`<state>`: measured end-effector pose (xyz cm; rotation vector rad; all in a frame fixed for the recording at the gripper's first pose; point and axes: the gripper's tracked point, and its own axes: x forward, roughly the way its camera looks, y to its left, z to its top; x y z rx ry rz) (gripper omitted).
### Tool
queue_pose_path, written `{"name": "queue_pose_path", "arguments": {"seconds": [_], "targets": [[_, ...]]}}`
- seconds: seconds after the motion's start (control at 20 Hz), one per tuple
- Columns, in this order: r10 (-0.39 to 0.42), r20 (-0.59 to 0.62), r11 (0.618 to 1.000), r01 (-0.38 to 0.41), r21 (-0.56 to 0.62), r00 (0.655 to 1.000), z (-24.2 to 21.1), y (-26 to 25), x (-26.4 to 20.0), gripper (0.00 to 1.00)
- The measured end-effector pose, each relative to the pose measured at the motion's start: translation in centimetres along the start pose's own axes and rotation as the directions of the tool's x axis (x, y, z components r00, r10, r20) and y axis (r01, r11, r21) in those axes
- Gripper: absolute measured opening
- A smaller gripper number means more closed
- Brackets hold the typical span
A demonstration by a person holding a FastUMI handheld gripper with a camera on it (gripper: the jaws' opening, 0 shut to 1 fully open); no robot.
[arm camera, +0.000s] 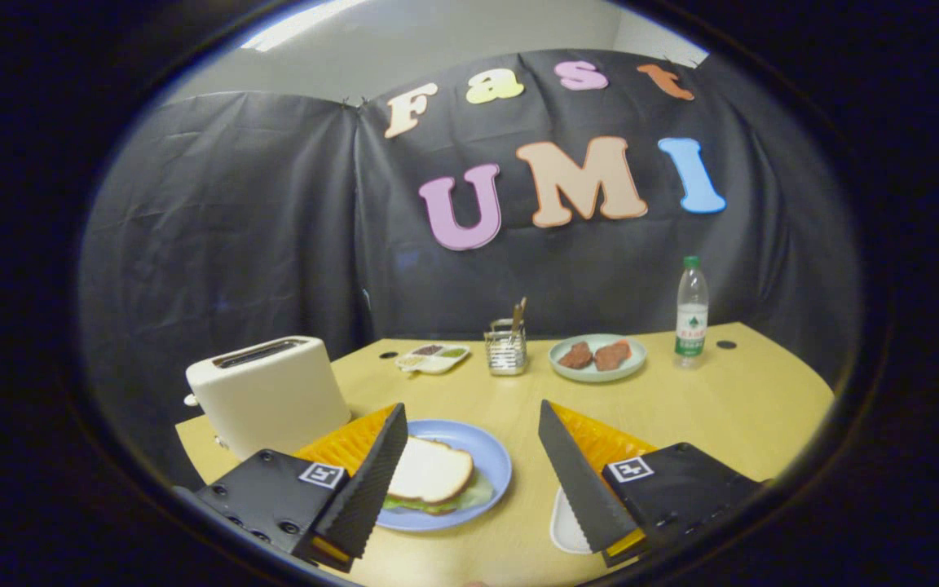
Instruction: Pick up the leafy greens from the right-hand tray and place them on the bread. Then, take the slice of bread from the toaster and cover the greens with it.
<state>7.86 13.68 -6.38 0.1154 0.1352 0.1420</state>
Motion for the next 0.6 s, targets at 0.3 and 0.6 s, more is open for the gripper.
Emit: {"name": "queue_pose_path", "arguments": {"seconds": [0.3,0.6], "targets": [[0.002,0.113,0.999,-0.008,0.054,0.994,4.6,-0.2,-0.1,1.00],[-0.083,0.239,0.997,0.081,0.019,0.967,9.0,-2.0,-0.3,1.00]]}}
